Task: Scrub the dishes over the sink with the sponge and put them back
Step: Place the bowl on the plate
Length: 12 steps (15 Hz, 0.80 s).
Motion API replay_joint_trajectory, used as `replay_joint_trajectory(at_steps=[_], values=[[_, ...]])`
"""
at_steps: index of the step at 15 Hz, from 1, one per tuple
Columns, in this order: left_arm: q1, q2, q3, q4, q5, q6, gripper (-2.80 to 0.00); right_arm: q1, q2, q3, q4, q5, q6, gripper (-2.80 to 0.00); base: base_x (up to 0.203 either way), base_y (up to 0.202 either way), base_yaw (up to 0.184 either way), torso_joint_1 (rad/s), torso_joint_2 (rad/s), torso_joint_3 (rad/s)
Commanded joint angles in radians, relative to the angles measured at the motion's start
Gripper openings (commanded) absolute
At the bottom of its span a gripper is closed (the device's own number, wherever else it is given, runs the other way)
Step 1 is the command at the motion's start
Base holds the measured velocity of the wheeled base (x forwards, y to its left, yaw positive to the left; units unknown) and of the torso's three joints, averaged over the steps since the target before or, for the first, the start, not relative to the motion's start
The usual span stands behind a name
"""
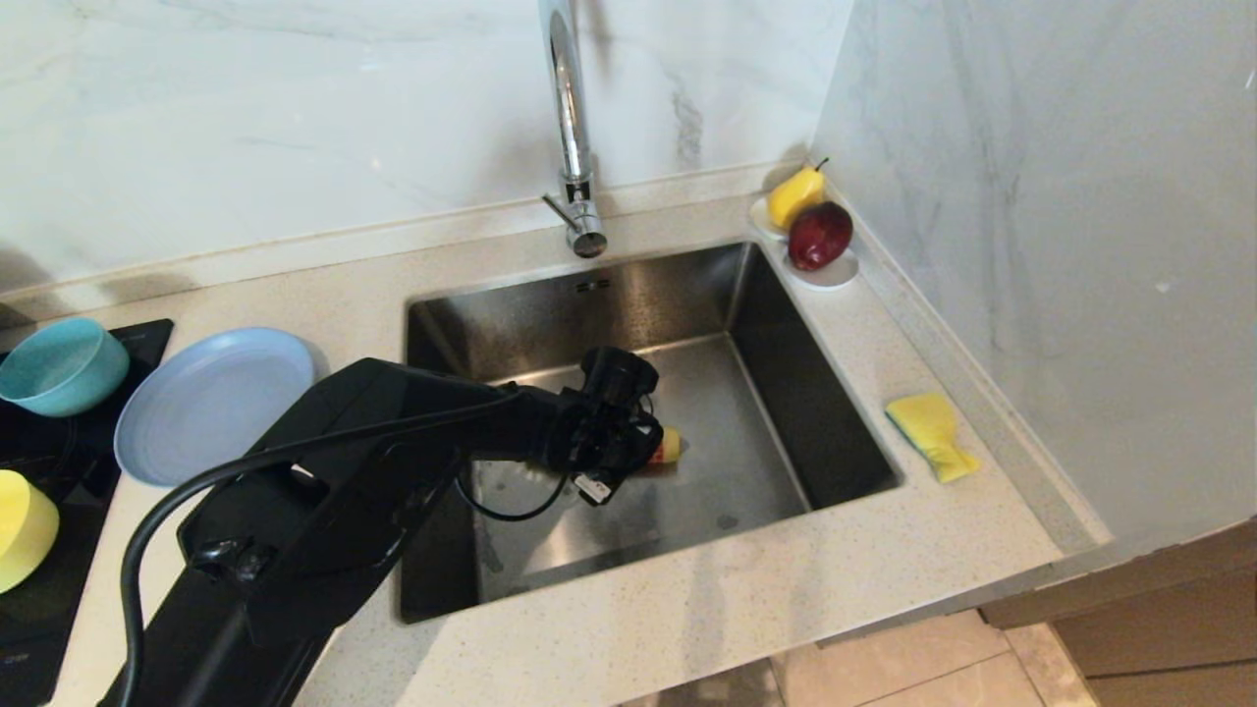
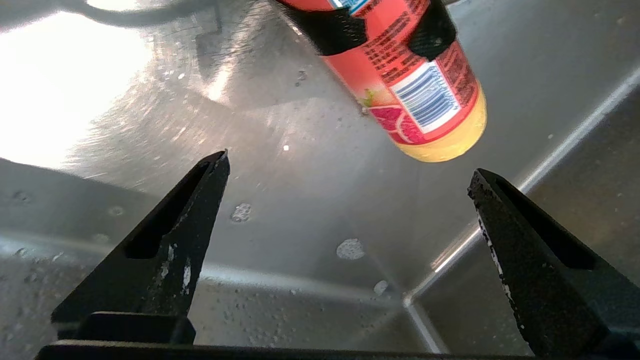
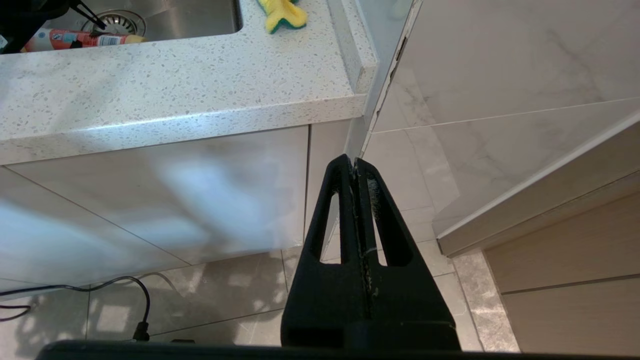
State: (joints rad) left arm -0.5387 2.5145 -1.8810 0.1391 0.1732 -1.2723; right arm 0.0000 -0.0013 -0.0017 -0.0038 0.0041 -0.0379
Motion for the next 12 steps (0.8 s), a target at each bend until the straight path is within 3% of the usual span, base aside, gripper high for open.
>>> replay_joint_trajectory(at_steps=[1,12], values=[[0.0,-0.005,0.002,0.005,0.002,-0.007,0.0,0.0,0.001,0.0,-0.001,0.001,0.0,-2.8,0.0,0.0,0.0,0.0,0.0,0.0],[-0.012,-0.029,-0.001,-0.056,-0.001,-0.016,0.0,0.0,0.001,0.0,-0.001,0.001,0.0,-2.8,0.0,0.0,0.0,0.0,0.0,0.0]])
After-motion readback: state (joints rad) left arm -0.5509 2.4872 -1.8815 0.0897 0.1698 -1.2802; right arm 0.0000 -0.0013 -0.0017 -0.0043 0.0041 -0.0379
